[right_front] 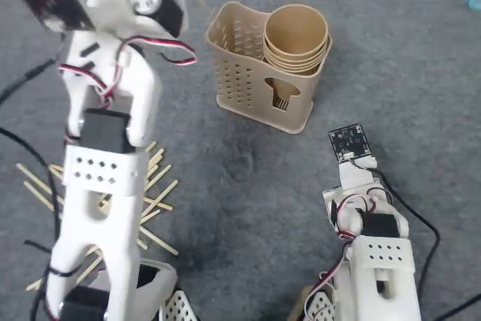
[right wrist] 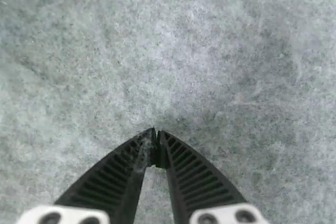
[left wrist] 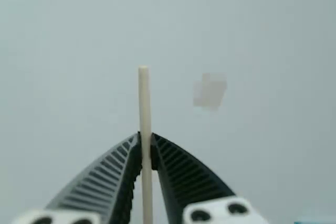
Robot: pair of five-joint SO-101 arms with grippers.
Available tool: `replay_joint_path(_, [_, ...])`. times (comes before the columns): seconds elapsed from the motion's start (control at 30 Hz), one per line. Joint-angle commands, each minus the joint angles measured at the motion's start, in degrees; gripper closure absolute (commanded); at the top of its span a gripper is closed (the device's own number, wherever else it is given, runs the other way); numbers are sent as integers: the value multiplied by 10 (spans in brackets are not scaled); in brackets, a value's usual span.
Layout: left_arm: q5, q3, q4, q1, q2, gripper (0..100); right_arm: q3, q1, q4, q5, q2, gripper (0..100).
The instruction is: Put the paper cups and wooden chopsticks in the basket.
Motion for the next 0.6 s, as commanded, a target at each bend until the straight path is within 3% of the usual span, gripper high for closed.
replay_joint_path(0.0, [5, 18, -126, 33, 3, 987, -4, -1, -5, 6, -15, 991])
replay_joint_path(0.1, [-2, 37, -224, 48, 58, 988, -4, -1, -5, 7, -15, 991])
replay_joint_path(0.2, [-53, 56, -293, 66, 115, 988, -4, -1, -6, 8, -15, 991])
replay_joint_path(0.57, [-85, 216, -308, 72, 117, 988, -6, -1, -7, 10, -15, 991])
